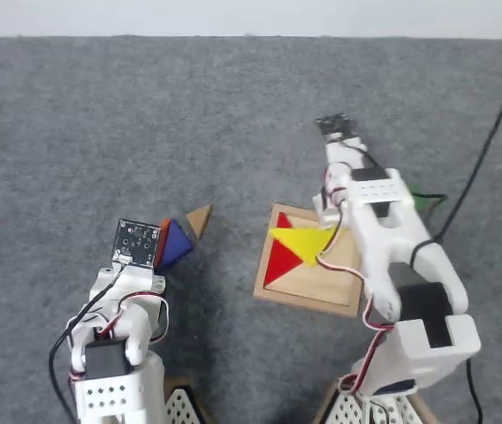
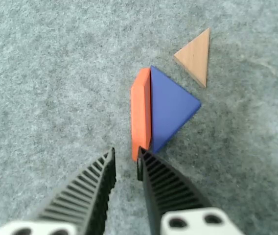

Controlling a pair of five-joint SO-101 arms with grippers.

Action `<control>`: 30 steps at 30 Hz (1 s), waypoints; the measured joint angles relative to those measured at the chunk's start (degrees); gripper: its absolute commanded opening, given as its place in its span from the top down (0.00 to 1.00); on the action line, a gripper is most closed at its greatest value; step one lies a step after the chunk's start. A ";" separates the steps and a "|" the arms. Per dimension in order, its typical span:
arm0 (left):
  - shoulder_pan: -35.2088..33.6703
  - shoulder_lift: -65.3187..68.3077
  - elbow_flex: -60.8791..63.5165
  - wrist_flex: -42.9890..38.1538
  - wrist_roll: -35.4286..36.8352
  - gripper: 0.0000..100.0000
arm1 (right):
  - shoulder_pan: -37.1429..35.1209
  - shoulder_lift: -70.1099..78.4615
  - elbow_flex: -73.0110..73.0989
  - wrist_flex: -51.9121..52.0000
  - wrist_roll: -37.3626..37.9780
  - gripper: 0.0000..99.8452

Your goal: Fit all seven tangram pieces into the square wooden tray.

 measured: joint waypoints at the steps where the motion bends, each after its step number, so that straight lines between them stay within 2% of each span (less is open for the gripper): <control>1: 0.00 0.00 0.00 0.00 0.00 0.93 | 0.97 0.00 0.18 0.00 0.00 0.79; 5: 0.00 0.00 0.00 0.00 0.00 0.93 | 3.08 -2.73 2.46 0.00 -0.35 0.79; 9: 0.00 0.00 0.00 0.00 0.00 0.93 | 2.20 -12.40 6.33 0.00 -2.29 0.79; 16: 0.00 0.00 0.00 0.00 0.00 0.93 | -9.67 -29.63 20.75 -2.20 -2.11 0.79; 21: 0.00 0.00 0.00 0.00 0.00 0.93 | -13.89 -30.07 22.95 -3.78 -1.67 0.79; 30: 0.00 0.00 0.00 0.00 0.00 0.93 | -13.01 -19.78 21.54 -4.40 1.32 0.79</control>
